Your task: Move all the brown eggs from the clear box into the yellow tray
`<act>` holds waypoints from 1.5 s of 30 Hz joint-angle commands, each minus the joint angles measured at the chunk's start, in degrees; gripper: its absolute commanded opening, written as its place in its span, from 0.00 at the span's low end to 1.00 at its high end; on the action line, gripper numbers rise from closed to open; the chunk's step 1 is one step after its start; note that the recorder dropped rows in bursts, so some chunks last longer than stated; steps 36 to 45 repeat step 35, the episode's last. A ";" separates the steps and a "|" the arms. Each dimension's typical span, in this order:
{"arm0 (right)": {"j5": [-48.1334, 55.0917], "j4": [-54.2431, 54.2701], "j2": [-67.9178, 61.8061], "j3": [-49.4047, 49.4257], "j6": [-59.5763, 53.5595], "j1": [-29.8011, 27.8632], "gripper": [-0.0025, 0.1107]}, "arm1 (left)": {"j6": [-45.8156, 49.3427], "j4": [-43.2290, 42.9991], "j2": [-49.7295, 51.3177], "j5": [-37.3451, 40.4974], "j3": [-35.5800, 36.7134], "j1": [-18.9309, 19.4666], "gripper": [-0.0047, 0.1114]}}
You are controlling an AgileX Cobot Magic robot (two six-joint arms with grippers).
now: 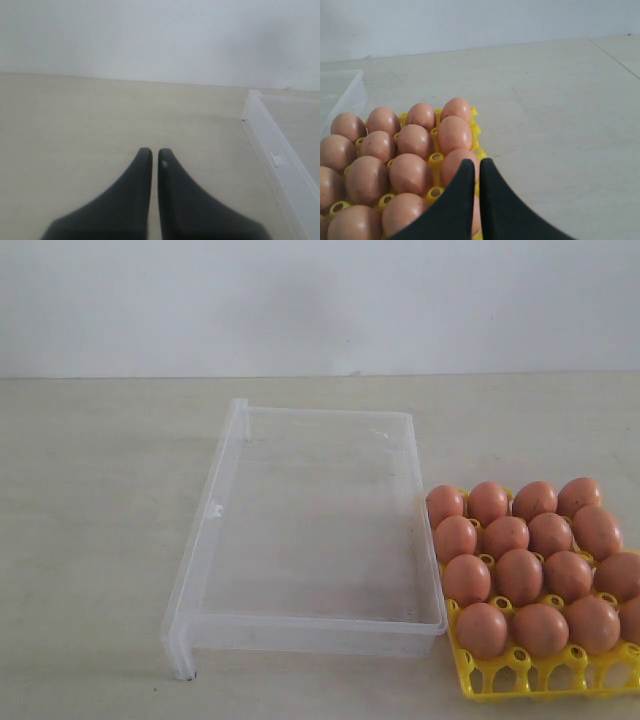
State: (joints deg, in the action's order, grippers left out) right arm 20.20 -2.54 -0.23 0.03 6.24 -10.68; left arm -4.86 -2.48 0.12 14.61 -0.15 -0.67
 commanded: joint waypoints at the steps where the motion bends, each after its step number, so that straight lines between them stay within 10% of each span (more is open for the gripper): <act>1: -0.25 -0.58 0.23 -0.03 0.04 -0.20 0.02 | 0.13 0.14 -0.12 -0.42 0.15 0.18 0.08; 45: 0.80 -0.32 0.23 -0.03 3.76 -0.20 0.02 | 0.13 0.14 -0.12 -0.42 0.15 0.17 0.08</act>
